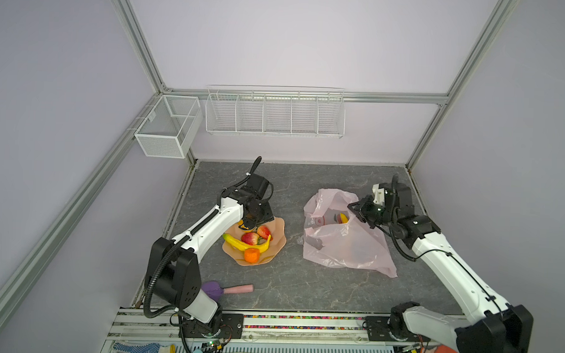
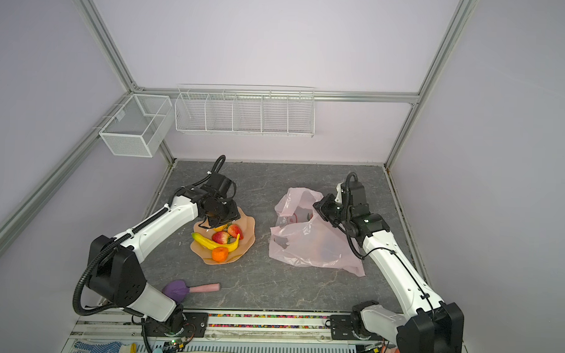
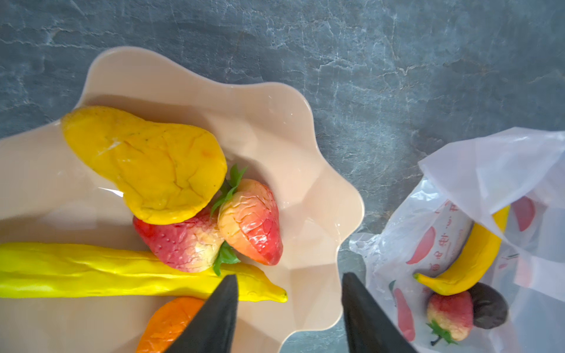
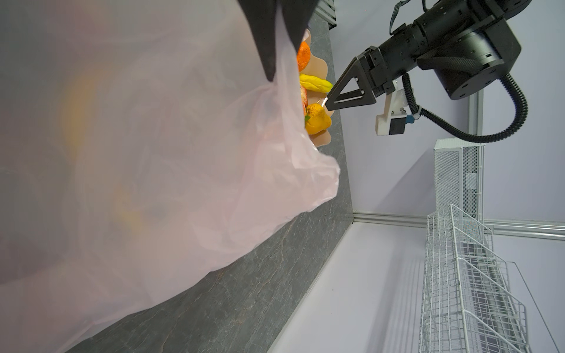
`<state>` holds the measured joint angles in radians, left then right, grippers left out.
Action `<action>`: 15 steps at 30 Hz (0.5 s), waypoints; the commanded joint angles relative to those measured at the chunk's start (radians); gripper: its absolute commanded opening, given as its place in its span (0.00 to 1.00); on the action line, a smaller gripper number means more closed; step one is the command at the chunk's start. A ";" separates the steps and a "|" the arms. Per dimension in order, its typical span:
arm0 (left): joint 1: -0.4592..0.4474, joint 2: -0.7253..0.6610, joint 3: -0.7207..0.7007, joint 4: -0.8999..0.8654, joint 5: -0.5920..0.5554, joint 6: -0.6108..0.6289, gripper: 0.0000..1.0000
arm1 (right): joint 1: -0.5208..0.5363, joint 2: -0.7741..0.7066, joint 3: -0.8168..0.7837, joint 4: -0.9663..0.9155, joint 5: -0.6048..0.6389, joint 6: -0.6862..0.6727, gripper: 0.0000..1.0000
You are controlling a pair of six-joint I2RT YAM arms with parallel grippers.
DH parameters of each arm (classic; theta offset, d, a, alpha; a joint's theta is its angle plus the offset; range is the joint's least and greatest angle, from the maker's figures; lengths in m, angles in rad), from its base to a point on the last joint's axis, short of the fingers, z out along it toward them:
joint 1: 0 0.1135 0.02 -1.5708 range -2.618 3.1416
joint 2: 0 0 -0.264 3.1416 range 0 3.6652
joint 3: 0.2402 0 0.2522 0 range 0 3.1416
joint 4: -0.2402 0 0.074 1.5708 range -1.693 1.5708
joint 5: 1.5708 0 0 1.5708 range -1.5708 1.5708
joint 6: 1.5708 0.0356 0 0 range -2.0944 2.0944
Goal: Place the fruits into the plastic bag
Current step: Pick up the fruit from the plate.
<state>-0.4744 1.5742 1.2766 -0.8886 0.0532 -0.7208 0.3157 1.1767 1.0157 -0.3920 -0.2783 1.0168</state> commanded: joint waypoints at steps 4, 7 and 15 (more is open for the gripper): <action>-0.006 0.050 -0.041 -0.010 -0.004 -0.014 0.65 | -0.001 -0.005 0.018 0.006 -0.004 -0.009 0.07; -0.006 0.063 -0.063 0.004 -0.003 -0.022 0.66 | -0.001 -0.006 0.017 0.004 -0.001 -0.008 0.07; -0.007 0.112 -0.081 0.079 0.012 -0.043 0.66 | -0.001 -0.005 0.020 0.002 -0.002 -0.009 0.07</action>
<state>-0.4744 1.6596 1.1992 -0.8490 0.0605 -0.7414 0.3157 1.1767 1.0157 -0.3920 -0.2783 1.0164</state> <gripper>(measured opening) 0.657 0.067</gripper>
